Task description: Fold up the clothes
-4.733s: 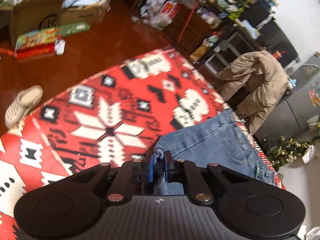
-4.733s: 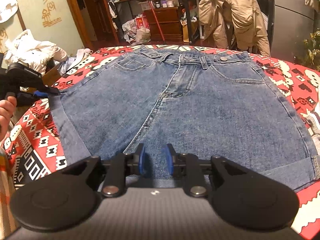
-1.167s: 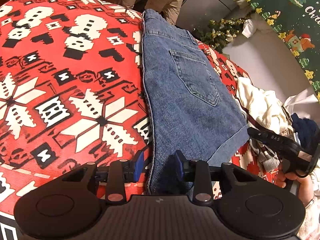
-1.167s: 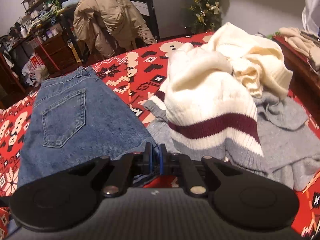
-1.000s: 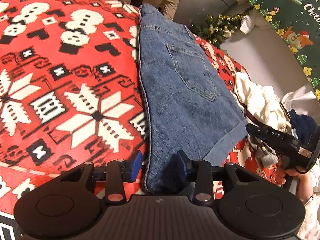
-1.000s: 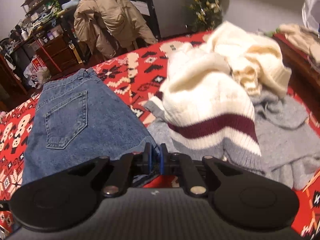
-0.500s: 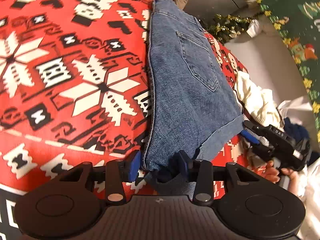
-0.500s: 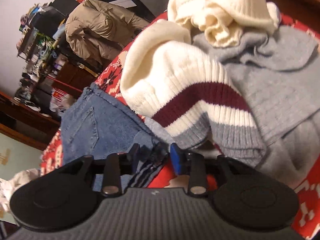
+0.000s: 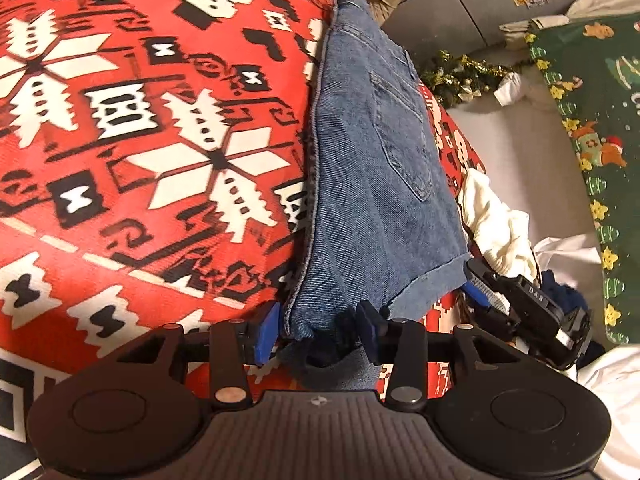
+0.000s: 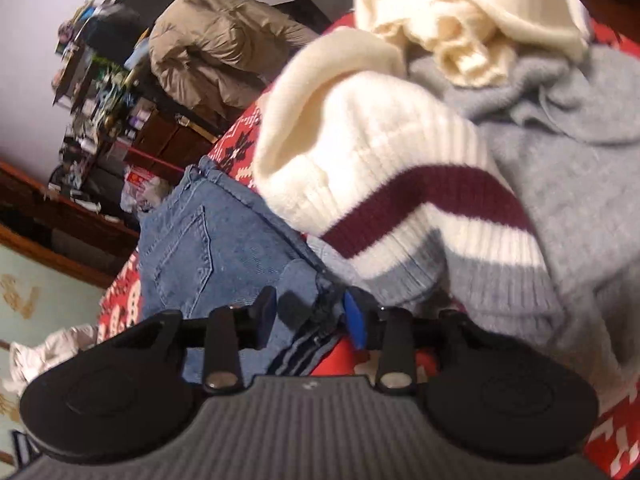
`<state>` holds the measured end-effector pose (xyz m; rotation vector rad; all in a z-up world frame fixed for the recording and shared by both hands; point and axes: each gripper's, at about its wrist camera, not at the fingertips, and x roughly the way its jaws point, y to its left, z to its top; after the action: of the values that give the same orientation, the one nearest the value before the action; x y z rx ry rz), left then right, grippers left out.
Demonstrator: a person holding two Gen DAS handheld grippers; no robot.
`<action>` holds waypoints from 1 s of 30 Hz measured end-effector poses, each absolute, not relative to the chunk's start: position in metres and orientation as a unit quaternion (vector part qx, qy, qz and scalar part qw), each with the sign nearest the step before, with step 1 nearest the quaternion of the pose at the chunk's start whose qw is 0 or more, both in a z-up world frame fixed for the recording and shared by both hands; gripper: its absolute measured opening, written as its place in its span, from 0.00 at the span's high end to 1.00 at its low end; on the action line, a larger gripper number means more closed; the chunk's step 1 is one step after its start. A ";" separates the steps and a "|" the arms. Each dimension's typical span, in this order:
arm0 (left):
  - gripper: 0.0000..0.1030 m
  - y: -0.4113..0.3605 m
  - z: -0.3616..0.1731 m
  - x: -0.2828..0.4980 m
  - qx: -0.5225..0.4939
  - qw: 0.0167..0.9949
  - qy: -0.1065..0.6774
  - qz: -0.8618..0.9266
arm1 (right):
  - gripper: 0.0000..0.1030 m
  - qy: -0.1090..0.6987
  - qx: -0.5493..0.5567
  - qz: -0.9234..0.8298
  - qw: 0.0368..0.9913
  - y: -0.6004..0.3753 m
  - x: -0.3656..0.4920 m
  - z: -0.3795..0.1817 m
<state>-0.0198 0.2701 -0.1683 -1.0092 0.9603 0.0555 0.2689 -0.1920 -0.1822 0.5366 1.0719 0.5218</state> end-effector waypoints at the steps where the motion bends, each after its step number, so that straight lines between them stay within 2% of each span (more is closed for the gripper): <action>1: 0.60 0.268 -0.167 -0.019 -0.460 0.770 0.442 0.023 | 0.59 0.497 0.243 0.247 0.796 -0.189 0.268 -0.181; 2: 0.60 0.266 -0.166 -0.018 -0.453 0.773 0.443 0.024 | 0.62 0.496 0.235 0.250 0.798 -0.185 0.267 -0.181; 3: 0.63 0.264 -0.165 -0.017 -0.447 0.776 0.444 0.027 | 0.76 0.494 0.227 0.249 0.802 -0.182 0.266 -0.180; 4: 0.74 0.263 -0.165 -0.017 -0.439 0.780 0.444 0.038 | 0.80 0.493 0.218 0.247 0.805 -0.180 0.265 -0.179; 6: 0.83 0.262 -0.164 -0.017 -0.430 0.785 0.443 0.055 | 0.84 0.489 0.210 0.246 0.810 -0.176 0.264 -0.177; 9: 0.89 0.259 -0.157 -0.019 -0.412 0.796 0.437 0.070 | 0.85 0.482 0.221 0.250 0.810 -0.173 0.263 -0.170; 15: 0.90 0.266 -0.109 -0.033 -0.369 0.831 0.404 0.101 | 0.86 0.472 0.284 0.266 0.791 -0.175 0.246 -0.149; 23: 0.91 0.326 -0.053 -0.081 -0.338 0.838 0.403 0.148 | 0.86 0.496 0.285 0.305 0.761 -0.153 0.166 -0.119; 26: 0.91 0.343 -0.062 -0.104 -0.343 0.826 0.417 0.165 | 0.86 0.511 0.253 0.313 0.760 -0.141 0.123 -0.119; 30: 0.90 0.351 -0.099 -0.120 -0.352 0.807 0.442 0.173 | 0.86 0.530 0.181 0.295 0.774 -0.131 0.076 -0.132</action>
<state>-0.1199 0.3510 -0.0992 -0.7526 0.9460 0.3710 0.0756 -0.1315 -0.1318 0.3921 1.1491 0.6400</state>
